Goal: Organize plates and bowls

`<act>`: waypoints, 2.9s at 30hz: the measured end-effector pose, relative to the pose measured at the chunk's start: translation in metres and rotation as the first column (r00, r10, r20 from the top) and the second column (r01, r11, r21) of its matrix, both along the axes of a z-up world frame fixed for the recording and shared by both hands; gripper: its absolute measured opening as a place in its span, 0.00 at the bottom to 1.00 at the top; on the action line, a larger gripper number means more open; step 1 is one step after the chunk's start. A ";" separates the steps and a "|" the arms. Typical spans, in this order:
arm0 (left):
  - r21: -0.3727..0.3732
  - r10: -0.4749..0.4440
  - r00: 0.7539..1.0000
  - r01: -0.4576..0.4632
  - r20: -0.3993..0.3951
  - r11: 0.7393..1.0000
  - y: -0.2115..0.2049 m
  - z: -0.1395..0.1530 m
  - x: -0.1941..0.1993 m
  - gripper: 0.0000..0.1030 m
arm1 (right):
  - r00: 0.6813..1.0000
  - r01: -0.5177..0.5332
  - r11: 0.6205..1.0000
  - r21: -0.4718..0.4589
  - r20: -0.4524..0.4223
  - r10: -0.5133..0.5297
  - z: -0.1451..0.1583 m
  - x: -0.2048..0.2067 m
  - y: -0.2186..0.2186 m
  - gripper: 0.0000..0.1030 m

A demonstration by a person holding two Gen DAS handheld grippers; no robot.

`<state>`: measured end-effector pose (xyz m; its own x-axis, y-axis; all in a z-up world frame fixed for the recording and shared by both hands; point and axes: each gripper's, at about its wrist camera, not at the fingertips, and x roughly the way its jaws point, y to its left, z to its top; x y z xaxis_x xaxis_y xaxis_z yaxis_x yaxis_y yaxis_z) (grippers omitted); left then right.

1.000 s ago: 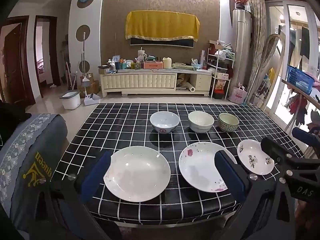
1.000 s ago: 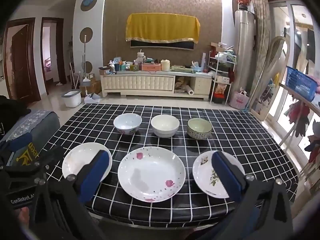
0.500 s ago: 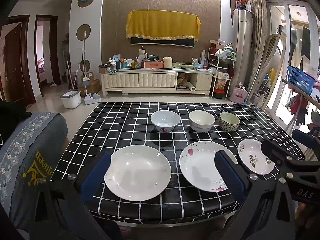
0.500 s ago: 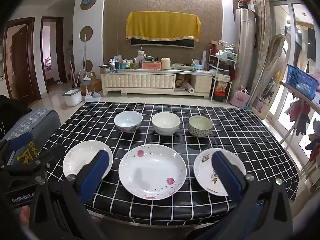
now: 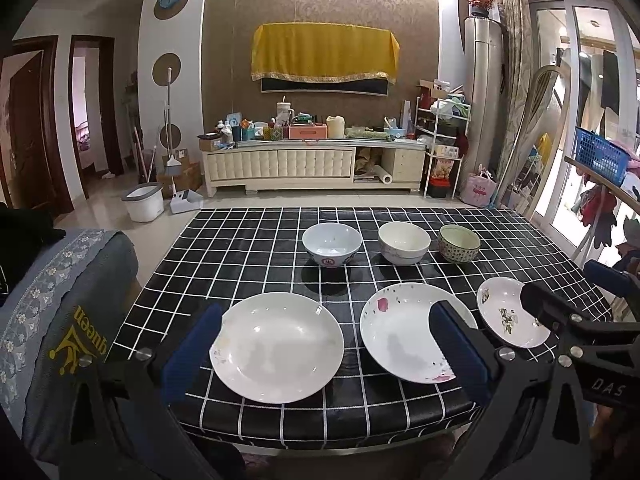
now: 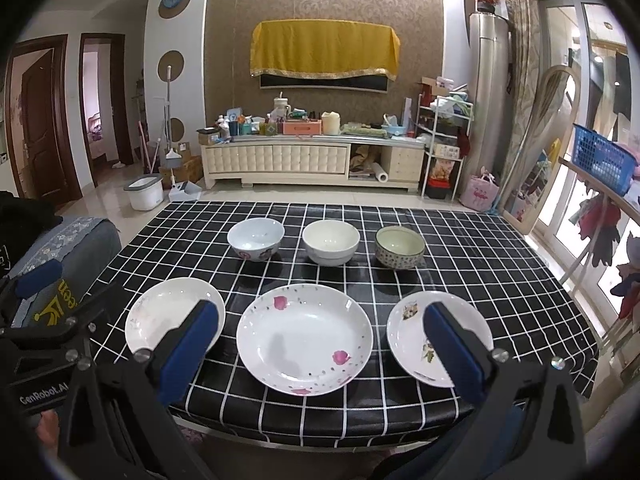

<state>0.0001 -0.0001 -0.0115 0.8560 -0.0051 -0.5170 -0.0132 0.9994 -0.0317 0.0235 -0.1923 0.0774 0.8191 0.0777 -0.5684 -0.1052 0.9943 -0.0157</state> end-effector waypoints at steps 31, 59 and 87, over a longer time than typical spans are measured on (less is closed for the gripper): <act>0.027 0.005 1.000 -0.005 0.012 1.000 -0.006 0.003 -0.008 1.00 | 1.000 0.006 1.000 -0.003 -0.002 -0.006 0.002 -0.006 -0.002 1.00; 0.013 0.045 0.999 -0.045 -0.027 0.999 0.034 0.013 0.028 1.00 | 0.984 -0.177 0.983 -0.042 0.004 0.177 0.012 0.055 0.053 1.00; -0.069 0.149 0.862 -0.208 -0.485 0.976 0.148 -0.141 0.111 0.93 | 0.813 -0.426 0.905 -0.003 -0.439 0.381 -0.137 0.160 0.163 0.76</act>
